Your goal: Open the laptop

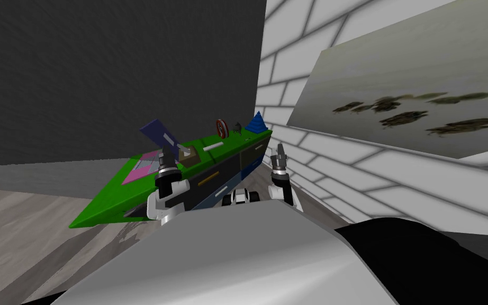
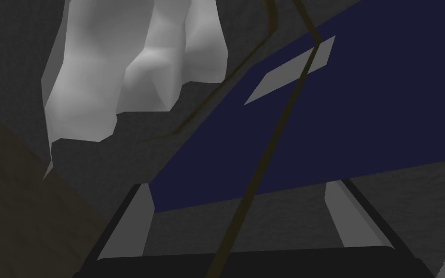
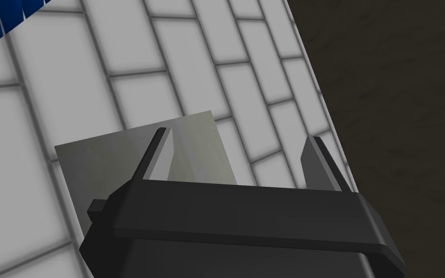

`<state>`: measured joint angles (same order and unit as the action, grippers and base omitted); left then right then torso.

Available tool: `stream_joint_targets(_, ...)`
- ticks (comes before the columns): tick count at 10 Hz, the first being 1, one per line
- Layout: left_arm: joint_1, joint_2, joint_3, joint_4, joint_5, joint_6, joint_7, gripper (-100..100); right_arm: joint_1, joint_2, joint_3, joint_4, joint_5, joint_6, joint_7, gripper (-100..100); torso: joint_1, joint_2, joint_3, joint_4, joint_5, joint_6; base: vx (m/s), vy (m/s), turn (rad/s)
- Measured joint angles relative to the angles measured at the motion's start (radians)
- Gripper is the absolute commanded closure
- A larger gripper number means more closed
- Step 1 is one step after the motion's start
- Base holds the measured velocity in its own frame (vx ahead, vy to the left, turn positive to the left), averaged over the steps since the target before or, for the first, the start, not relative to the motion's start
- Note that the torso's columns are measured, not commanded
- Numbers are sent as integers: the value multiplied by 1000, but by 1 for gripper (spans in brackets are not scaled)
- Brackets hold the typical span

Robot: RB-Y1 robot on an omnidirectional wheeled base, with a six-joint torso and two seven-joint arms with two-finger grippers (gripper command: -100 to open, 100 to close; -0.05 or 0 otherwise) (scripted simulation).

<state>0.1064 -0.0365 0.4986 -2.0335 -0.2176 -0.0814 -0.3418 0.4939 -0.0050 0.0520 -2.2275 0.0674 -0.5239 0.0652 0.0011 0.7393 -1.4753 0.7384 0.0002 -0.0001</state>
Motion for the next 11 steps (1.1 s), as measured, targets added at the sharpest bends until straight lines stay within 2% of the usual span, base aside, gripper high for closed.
stream_joint_targets(3,-6,5,1,-42,-1,47,-2,-100,0,0,0,0,0,0,0,0,0,-3,-2,-1,0,0,43,37,-26)
stream_joint_targets(4,-6,6,1,-44,-1,52,-2,100,0,0,0,0,0,0,0,0,-2,-1,0,0,0,0,-37,-22,51)
stream_joint_targets(7,-6,7,3,-16,-4,16,-7,100,0,0,0,0,0,0,0,0,-1,2,2,0,2,1,-20,-27,65)
stream_joint_targets(11,-46,2,35,6,81,16,71,100,0,0,0,0,0,0,0,0,2,-7,-4,-3,3,3,34,-28,128)
